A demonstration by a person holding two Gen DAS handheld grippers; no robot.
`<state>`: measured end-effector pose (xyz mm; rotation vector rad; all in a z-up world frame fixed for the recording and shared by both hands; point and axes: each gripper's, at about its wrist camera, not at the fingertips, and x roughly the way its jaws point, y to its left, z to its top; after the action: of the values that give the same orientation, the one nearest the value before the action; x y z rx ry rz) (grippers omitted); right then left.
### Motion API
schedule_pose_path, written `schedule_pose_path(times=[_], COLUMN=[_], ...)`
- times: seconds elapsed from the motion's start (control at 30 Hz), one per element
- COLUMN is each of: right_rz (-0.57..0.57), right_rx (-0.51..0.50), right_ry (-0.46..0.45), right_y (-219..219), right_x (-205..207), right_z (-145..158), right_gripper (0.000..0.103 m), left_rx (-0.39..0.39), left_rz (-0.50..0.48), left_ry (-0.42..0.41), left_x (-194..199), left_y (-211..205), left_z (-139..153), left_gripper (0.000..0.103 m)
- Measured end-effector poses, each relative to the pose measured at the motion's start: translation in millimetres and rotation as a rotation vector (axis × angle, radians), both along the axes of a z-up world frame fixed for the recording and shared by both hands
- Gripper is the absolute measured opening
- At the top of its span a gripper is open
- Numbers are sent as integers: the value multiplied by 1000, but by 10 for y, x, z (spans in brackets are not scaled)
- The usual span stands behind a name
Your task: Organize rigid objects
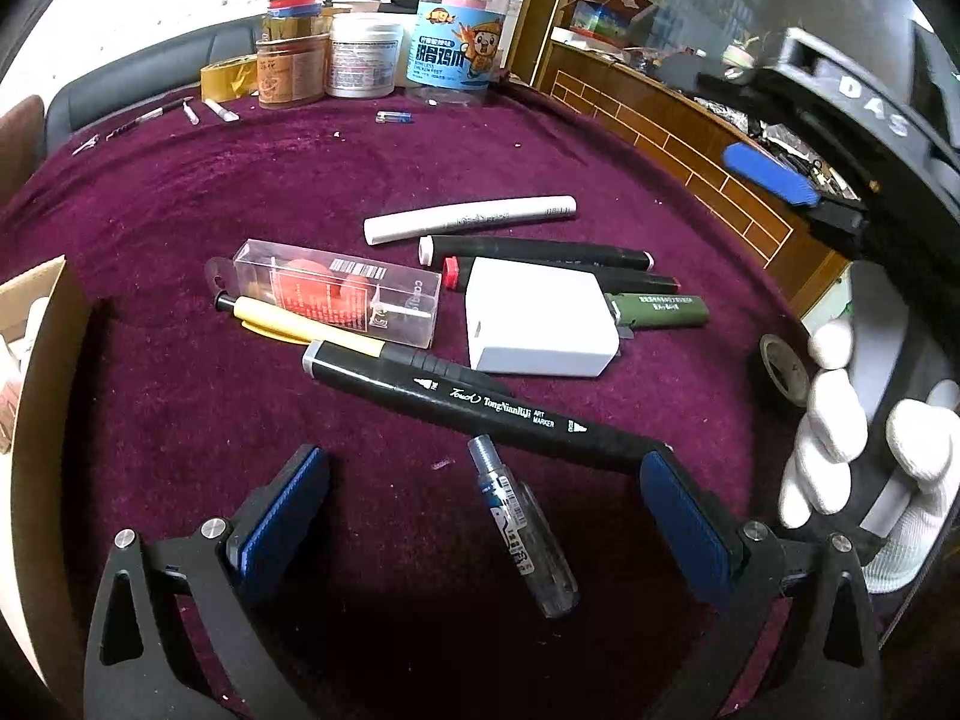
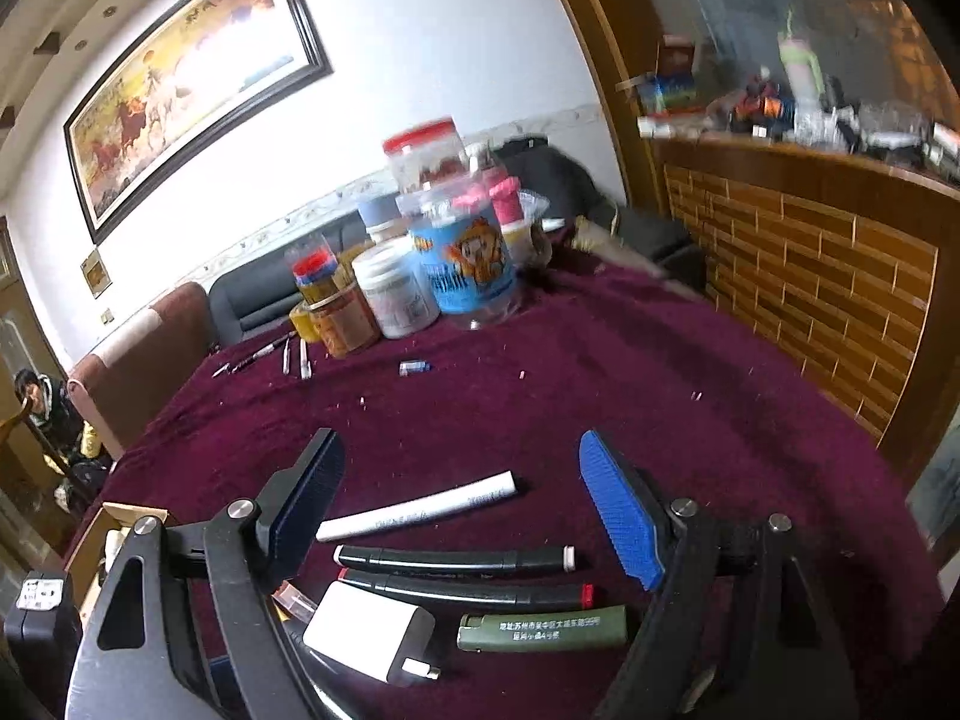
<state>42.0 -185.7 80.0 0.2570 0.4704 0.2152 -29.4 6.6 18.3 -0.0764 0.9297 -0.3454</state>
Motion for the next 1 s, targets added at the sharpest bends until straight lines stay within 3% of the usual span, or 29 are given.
schedule_pose_path(times=[0.17, 0.4, 0.57, 0.73, 0.87, 0.9, 1.0], right_rz=[-70, -193, -95, -63, -56, -49, -33], right_rx=[-124, -194, -215, -471, -653, -664, -488], right_ry=[-144, -182, -100, -210, -169, -138, -40], right_y=[152, 154, 166, 341, 401, 389, 190], right_x=[-178, -134, -204, -729, -931, -939, -976], right_z=[123, 87, 178, 336, 184, 144, 115], right_gripper=[82, 82, 82, 82, 85, 85, 85], left_rx=[-1, 22, 24, 37, 28, 19, 36], left_rz=[10, 8, 9, 35, 97, 97, 96], left_ry=[1, 6, 6, 6, 9, 8, 10], left_x=[-8, 1, 2, -2, -13, -15, -6], left_y=[7, -24, -25, -17, 88, 101, 83], left_z=[4, -3, -4, -5, -7, -8, -15], left_gripper=[101, 101, 101, 101, 101, 101, 101])
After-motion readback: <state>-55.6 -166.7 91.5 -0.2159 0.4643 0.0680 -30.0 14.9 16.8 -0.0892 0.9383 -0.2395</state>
